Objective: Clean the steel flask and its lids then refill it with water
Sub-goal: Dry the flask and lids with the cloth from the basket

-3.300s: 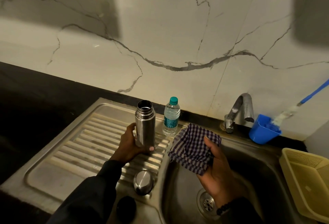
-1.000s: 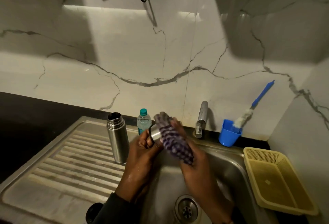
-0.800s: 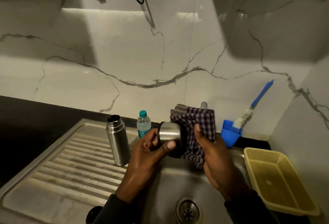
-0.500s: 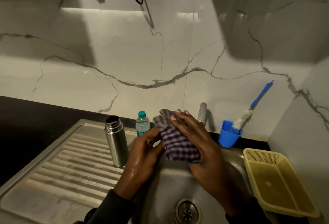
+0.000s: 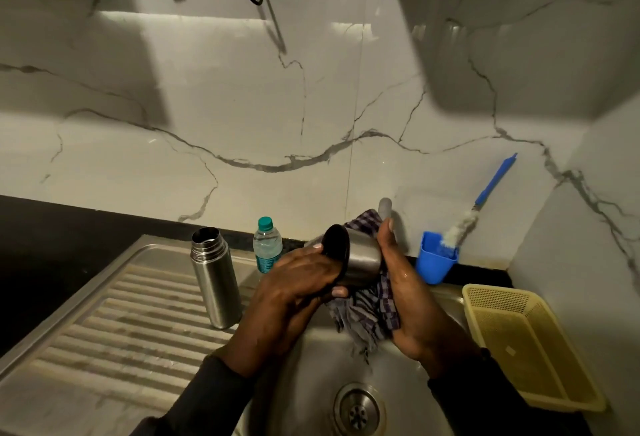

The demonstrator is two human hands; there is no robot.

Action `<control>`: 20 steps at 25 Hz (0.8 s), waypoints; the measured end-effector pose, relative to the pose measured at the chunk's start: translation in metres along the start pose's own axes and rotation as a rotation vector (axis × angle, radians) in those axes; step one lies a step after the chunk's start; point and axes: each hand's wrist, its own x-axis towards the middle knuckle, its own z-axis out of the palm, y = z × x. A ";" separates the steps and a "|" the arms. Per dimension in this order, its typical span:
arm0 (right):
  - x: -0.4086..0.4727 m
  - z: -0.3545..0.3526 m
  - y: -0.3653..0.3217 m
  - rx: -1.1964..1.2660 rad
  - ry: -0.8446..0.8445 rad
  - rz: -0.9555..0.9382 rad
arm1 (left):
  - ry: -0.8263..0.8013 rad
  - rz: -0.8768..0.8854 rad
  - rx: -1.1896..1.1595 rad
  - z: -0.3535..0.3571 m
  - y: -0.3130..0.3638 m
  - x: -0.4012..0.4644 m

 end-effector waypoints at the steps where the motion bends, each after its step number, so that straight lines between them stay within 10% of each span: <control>1: 0.000 -0.002 0.000 0.041 -0.014 0.022 | -0.038 0.031 0.024 0.000 -0.005 -0.001; 12: 0.000 -0.009 0.004 0.074 0.013 0.450 | -0.406 0.164 0.350 -0.010 -0.045 -0.029; 20: 0.009 -0.028 -0.016 0.122 0.173 0.188 | -0.500 0.064 0.354 -0.009 -0.046 -0.063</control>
